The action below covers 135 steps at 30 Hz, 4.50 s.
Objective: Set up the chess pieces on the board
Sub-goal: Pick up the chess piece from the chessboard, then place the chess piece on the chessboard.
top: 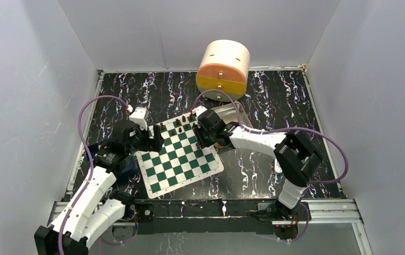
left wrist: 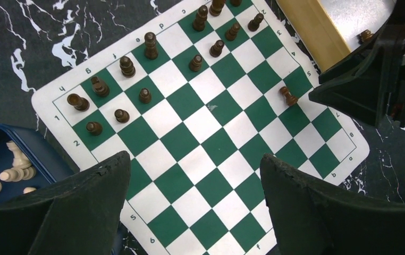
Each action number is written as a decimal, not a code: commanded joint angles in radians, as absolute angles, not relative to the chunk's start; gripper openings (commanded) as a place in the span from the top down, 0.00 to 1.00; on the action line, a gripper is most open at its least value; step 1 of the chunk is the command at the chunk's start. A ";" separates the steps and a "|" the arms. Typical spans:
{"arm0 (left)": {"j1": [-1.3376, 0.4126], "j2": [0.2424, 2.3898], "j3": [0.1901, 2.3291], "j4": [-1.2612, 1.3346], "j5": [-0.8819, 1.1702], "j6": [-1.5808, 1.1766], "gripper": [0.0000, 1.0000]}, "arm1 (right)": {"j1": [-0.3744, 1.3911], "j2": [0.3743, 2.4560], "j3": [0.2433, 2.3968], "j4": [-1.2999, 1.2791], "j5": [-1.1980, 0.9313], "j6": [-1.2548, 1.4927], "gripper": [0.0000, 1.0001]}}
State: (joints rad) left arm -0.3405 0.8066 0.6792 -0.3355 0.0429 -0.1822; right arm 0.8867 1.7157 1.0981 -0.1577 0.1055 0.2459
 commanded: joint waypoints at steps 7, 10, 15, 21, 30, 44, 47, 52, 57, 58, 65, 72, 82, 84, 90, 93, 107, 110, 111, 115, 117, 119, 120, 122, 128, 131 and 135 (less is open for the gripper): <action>-0.338 0.706 0.671 -0.299 -0.031 -0.108 0.11 | 0.891 1.784 1.166 -0.135 0.117 0.264 0.56; -0.338 0.693 0.668 -0.300 -0.035 -0.104 0.11 | 0.894 1.798 1.173 -0.138 0.114 0.296 0.55; -0.338 0.696 0.669 -0.300 -0.037 -0.101 0.11 | 0.895 1.805 1.167 -0.128 0.100 0.341 0.51; -0.337 0.693 0.669 -0.302 -0.035 -0.101 0.11 | 0.895 1.825 1.150 -0.124 0.140 0.349 0.50; -0.338 0.695 0.668 -0.303 -0.035 -0.101 0.11 | 0.898 1.850 1.164 -0.114 0.140 0.320 0.53; -0.338 0.729 0.651 -0.293 -0.039 -0.220 0.07 | 0.913 1.839 1.152 -0.115 0.179 0.273 0.74; -0.338 0.775 0.684 -0.317 0.029 -0.254 0.08 | 0.913 1.809 1.140 -0.094 0.149 0.235 0.77; -0.338 0.852 0.758 -0.364 0.172 -0.349 0.23 | 0.913 1.719 1.078 0.005 0.067 0.188 0.80; -0.338 0.910 0.826 -0.397 0.316 -0.470 0.40 | 0.913 1.585 0.966 0.174 -0.097 0.166 0.82; -0.338 0.918 0.831 -0.396 0.345 -0.494 0.42 | 0.913 1.558 0.939 0.220 -0.135 0.167 0.82; -0.338 0.990 0.861 -0.374 0.544 -0.616 0.48 | 0.913 1.442 0.806 0.511 -0.292 0.267 0.83; -0.338 1.002 0.854 -0.329 0.593 -0.672 0.49 | 0.914 1.420 0.779 0.612 -0.324 0.329 0.83; -0.338 1.043 0.845 -0.306 0.613 -0.689 0.62 | 0.914 1.426 0.793 0.633 -0.328 0.359 0.82; -0.338 1.050 0.843 -0.293 0.627 -0.699 0.64 | 0.914 1.425 0.793 0.639 -0.328 0.365 0.82; -0.338 1.049 0.822 -0.265 0.626 -0.728 0.64 | 0.913 1.425 0.789 0.652 -0.338 0.365 0.82; -0.339 1.051 0.821 -0.254 0.629 -0.738 0.69 | 0.913 1.426 0.784 0.658 -0.342 0.365 0.82; -0.338 1.076 0.853 -0.300 0.583 -0.690 0.95 | 0.913 1.417 0.761 0.632 -0.301 0.374 0.53; -0.337 1.104 0.903 -0.353 0.508 -0.631 0.96 | 0.913 1.398 0.752 0.594 -0.273 0.378 0.32; -0.338 1.122 0.922 -0.378 0.475 -0.606 0.96 | 0.914 1.390 0.752 0.573 -0.262 0.378 0.27; -0.338 1.181 0.989 -0.410 0.294 -0.502 0.96 | 0.914 1.350 0.757 0.473 -0.209 0.377 0.01; -0.338 1.221 1.010 -0.410 0.220 -0.466 0.96 | 0.913 1.322 0.752 0.438 -0.185 0.376 0.01; -0.338 1.260 1.025 -0.406 0.154 -0.436 0.96 | 0.912 1.292 0.744 0.409 -0.154 0.376 0.01; -0.338 1.276 1.028 -0.397 0.119 -0.422 0.96 | 0.912 1.274 0.739 0.393 -0.140 0.375 0.01; -0.339 1.304 1.020 -0.368 0.046 -0.406 0.95 | 0.912 1.242 0.729 0.368 -0.109 0.369 0.01; -0.340 1.384 0.975 -0.260 -0.081 -0.402 0.97 | 0.911 1.156 0.692 0.340 -0.034 0.353 0.01; -0.352 1.428 0.956 -0.217 -0.125 -0.400 0.98 | 0.911 1.143 0.687 0.333 -0.011 0.353 0.01; -0.365 1.477 0.940 -0.184 -0.158 -0.398 0.98 | 0.909 1.148 0.694 0.317 -0.005 0.349 0.01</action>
State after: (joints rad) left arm -0.3485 1.4563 0.9592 -0.2417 -0.0742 -0.4149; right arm 0.9112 1.1648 0.6891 0.3130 -0.0437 0.3634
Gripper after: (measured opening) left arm 0.115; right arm 0.985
